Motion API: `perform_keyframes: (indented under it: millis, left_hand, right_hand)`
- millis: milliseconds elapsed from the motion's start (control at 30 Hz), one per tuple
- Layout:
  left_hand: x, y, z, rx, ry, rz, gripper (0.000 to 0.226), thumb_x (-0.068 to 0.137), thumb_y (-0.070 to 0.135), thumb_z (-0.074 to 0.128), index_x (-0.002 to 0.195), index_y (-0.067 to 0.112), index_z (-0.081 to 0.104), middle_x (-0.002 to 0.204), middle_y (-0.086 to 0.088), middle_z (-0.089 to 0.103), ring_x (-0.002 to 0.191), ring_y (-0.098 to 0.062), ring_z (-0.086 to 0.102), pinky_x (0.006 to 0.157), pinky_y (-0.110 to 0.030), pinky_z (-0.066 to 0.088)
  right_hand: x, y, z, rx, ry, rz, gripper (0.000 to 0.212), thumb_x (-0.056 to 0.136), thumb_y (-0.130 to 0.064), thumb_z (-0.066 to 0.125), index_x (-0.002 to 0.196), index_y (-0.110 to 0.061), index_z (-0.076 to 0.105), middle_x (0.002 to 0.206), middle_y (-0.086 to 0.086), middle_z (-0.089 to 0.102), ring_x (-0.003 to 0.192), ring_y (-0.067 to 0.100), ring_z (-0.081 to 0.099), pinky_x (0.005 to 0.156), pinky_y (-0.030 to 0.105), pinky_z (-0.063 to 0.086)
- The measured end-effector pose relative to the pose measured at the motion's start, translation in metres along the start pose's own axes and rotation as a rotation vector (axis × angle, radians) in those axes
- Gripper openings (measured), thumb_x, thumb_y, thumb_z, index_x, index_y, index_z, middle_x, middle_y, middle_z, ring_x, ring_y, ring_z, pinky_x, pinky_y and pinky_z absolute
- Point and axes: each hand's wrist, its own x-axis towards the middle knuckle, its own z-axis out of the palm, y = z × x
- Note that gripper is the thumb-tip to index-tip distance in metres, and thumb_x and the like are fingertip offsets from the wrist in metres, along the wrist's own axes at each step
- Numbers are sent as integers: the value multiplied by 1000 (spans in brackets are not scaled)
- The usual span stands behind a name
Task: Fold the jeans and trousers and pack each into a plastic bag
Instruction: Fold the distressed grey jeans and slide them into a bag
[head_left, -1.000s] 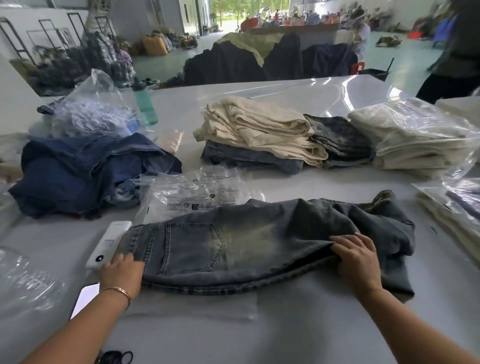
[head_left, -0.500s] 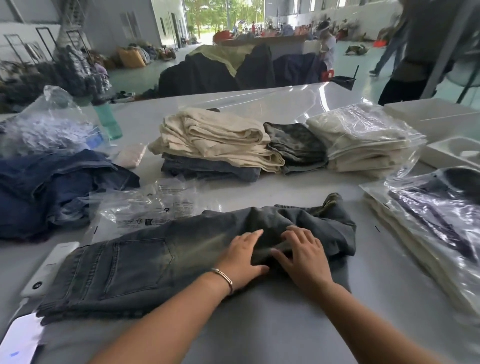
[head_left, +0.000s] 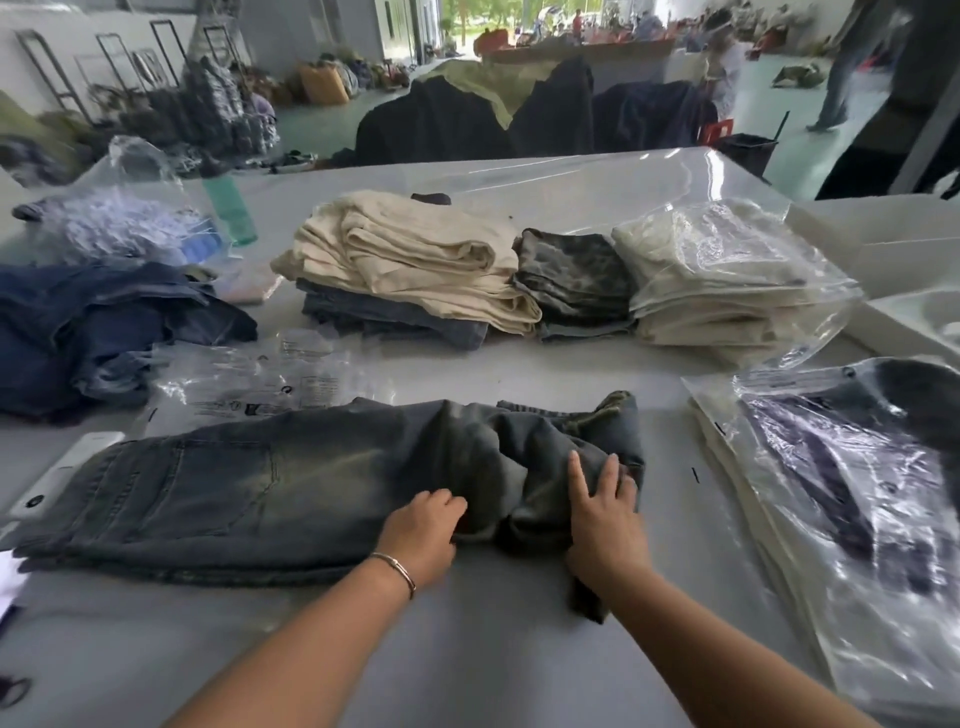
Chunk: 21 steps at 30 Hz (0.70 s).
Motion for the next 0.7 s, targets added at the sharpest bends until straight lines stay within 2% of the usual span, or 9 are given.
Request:
perform_keyframes:
  millis: [100,167,267,367,433,500,533,633,700]
  left_hand:
    - [-3,-15,-8,-48,94,-98,33,82,14,52,114,20,50,116,-1,54,105,-29,57,77,-38,47]
    - [-8,-34,-20,-45,148,-188,27,78,15,54,104,21,52,110,-1,56,98,-30,60,71,-36,47]
    - [-17,-61,-30,37,163,-268,16,79,16,50,93,22,56,103,-1,55,90,-29,61,66,-33,45]
    - [-19,-71,-31,106,175,-248,19,78,11,49,92,21,58,100,-1,53,87,-25,59,62,-32,43]
    - [-18,-66,-27,167,185,-226,24,76,8,52,95,22,58,102,-1,53,92,-23,56,61,-31,41]
    - [-19,-55,-19,213,226,-196,37,70,5,59,103,20,57,110,-3,51,99,-24,51,65,-29,43]
    - [-19,-48,-15,209,265,-152,48,63,4,63,109,17,58,112,-7,53,99,-27,52,67,-31,47]
    - [-20,-22,-7,206,446,153,69,53,4,57,121,13,63,112,-14,61,96,-33,60,72,-37,54]
    - [-19,-9,-5,270,476,395,57,61,9,48,112,22,70,104,-6,66,92,-26,64,72,-35,54]
  right_hand:
    - [2,34,-19,43,171,-118,68,84,-9,54,146,-25,32,139,9,43,124,30,38,91,37,48]
    - [8,52,-43,164,359,-139,53,77,-1,57,126,-20,59,117,7,63,110,32,53,82,35,49]
    - [17,69,-83,268,733,-237,47,60,9,63,103,-9,72,94,12,70,85,37,61,70,40,52]
    - [12,78,-94,165,912,-291,42,65,2,59,103,-10,73,97,9,69,87,36,58,73,43,50]
    - [7,84,-85,243,838,-117,47,69,3,60,112,-13,71,108,11,67,98,38,55,83,45,48]
    - [1,87,-74,369,656,126,61,72,3,63,130,-14,58,125,14,58,113,37,48,97,43,43]
    - [-1,87,-69,470,590,220,67,72,1,63,135,-14,50,127,16,54,113,34,49,97,41,44]
    - [-12,74,-67,1140,351,490,55,75,-13,60,129,-12,46,94,18,59,72,25,57,63,35,52]
    - [-21,71,-62,1488,89,656,33,87,-24,59,116,-10,54,84,15,63,73,29,61,65,44,57]
